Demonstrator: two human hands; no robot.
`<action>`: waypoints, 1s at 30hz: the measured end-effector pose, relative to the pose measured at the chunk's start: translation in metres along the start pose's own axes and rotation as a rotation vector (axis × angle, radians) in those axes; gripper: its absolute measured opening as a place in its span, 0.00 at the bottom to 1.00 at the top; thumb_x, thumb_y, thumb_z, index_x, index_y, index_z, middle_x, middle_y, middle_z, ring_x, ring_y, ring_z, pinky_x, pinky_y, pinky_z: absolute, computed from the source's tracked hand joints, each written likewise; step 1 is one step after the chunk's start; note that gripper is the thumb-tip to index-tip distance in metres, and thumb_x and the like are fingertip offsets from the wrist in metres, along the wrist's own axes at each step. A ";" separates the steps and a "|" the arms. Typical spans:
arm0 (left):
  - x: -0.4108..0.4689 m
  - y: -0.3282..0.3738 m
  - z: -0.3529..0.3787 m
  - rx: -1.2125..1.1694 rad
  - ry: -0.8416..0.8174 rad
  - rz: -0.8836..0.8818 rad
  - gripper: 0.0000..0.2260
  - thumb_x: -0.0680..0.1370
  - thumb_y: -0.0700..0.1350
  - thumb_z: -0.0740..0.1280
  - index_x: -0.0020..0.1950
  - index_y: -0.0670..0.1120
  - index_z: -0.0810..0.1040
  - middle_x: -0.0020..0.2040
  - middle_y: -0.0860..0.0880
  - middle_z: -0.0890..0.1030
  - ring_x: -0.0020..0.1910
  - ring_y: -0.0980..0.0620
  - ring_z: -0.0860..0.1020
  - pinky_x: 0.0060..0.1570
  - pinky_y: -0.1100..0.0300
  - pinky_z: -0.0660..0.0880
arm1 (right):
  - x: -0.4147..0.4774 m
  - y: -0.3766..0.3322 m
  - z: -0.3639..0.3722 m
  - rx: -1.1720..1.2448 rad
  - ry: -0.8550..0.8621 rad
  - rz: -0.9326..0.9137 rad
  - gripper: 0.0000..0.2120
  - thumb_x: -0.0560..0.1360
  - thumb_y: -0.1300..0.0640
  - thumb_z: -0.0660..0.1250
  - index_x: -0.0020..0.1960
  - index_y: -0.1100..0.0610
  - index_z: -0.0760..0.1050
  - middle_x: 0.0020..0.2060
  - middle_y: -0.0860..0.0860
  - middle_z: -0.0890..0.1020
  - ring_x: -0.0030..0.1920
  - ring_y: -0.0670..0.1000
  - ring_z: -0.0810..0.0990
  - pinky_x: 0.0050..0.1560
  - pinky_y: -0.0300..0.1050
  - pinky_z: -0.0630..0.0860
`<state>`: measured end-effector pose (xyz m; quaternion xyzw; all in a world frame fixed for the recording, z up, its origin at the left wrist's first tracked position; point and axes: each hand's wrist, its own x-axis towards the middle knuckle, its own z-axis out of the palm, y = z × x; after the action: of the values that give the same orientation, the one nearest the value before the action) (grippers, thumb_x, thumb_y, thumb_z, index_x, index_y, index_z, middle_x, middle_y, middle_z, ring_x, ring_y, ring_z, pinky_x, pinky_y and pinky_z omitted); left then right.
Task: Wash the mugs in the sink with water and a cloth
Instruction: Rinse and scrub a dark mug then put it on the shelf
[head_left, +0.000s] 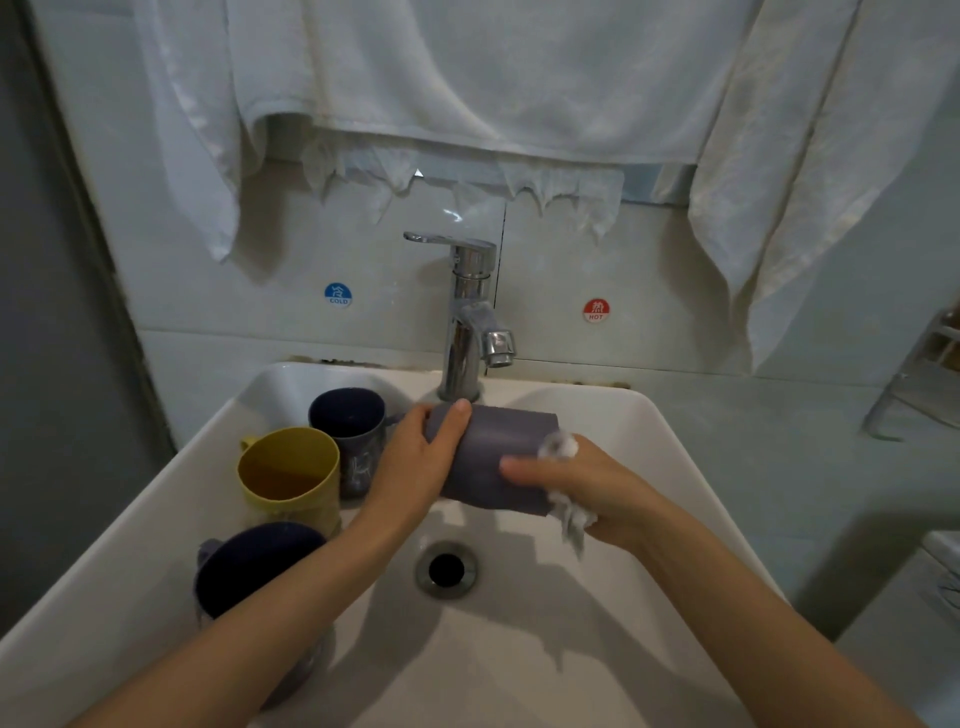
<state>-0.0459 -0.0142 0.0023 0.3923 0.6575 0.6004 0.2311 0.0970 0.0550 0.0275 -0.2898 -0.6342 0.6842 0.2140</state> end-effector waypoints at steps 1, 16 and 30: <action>-0.001 -0.002 0.000 0.055 -0.010 0.118 0.14 0.79 0.55 0.59 0.61 0.50 0.69 0.57 0.49 0.75 0.54 0.52 0.76 0.48 0.61 0.74 | 0.002 0.000 -0.001 0.187 0.001 0.072 0.08 0.66 0.63 0.71 0.45 0.59 0.77 0.38 0.55 0.84 0.35 0.49 0.84 0.38 0.41 0.81; 0.003 0.000 -0.005 -0.159 0.024 0.096 0.04 0.80 0.46 0.60 0.46 0.49 0.73 0.45 0.48 0.78 0.45 0.51 0.78 0.41 0.58 0.75 | 0.001 0.006 0.006 -0.382 -0.084 -0.197 0.12 0.69 0.60 0.73 0.47 0.46 0.76 0.42 0.42 0.82 0.43 0.41 0.81 0.45 0.33 0.77; -0.003 -0.002 -0.005 0.103 0.083 0.471 0.07 0.76 0.55 0.61 0.50 0.54 0.70 0.46 0.54 0.76 0.47 0.56 0.77 0.42 0.66 0.75 | 0.005 0.004 0.007 0.039 0.102 -0.016 0.13 0.70 0.44 0.64 0.46 0.53 0.73 0.42 0.51 0.80 0.44 0.49 0.79 0.46 0.40 0.76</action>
<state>-0.0482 -0.0198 0.0010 0.5212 0.5864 0.6190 0.0374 0.0891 0.0526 0.0227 -0.3148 -0.6113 0.6791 0.2570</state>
